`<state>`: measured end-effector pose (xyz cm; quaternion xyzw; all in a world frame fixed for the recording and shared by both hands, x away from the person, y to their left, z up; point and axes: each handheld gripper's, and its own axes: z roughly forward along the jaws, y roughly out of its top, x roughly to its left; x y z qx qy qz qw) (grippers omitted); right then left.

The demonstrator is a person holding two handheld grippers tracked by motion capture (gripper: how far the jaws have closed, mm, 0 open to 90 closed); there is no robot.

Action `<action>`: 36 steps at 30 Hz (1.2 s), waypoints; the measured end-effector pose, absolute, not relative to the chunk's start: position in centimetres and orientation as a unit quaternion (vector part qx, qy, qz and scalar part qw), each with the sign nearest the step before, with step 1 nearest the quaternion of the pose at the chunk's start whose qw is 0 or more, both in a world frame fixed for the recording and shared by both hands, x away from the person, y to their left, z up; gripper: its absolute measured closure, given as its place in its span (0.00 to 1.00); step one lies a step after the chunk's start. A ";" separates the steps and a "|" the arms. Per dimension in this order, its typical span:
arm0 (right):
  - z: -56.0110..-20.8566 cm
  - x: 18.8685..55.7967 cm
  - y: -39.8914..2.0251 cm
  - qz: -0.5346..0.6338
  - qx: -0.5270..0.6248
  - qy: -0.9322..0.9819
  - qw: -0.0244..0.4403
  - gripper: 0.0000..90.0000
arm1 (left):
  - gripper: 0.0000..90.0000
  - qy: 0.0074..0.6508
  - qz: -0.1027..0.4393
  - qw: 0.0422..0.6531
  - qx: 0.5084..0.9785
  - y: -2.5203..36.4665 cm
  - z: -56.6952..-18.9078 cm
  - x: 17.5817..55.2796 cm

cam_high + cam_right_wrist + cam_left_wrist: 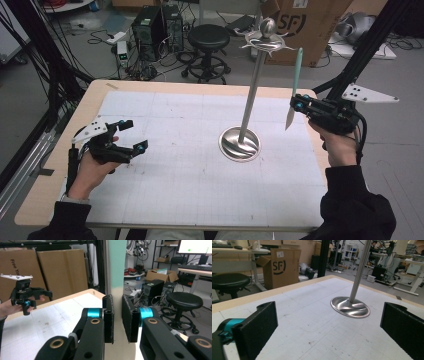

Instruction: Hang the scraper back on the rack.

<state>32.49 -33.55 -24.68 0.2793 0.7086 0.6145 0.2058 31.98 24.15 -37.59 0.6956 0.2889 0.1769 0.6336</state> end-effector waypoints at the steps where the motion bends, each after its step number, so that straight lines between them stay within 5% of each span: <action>1: -24.7 32.6 -33.5 0.614 0.278 0.710 0.204 0.90 | 0.02 0.289 0.178 0.632 0.697 24.2 -37.6 32.0; 36: -25.7 34.2 -31.6 0.624 0.287 0.704 0.180 0.90 | 0.02 0.295 0.180 0.622 0.703 24.3 -38.1 32.3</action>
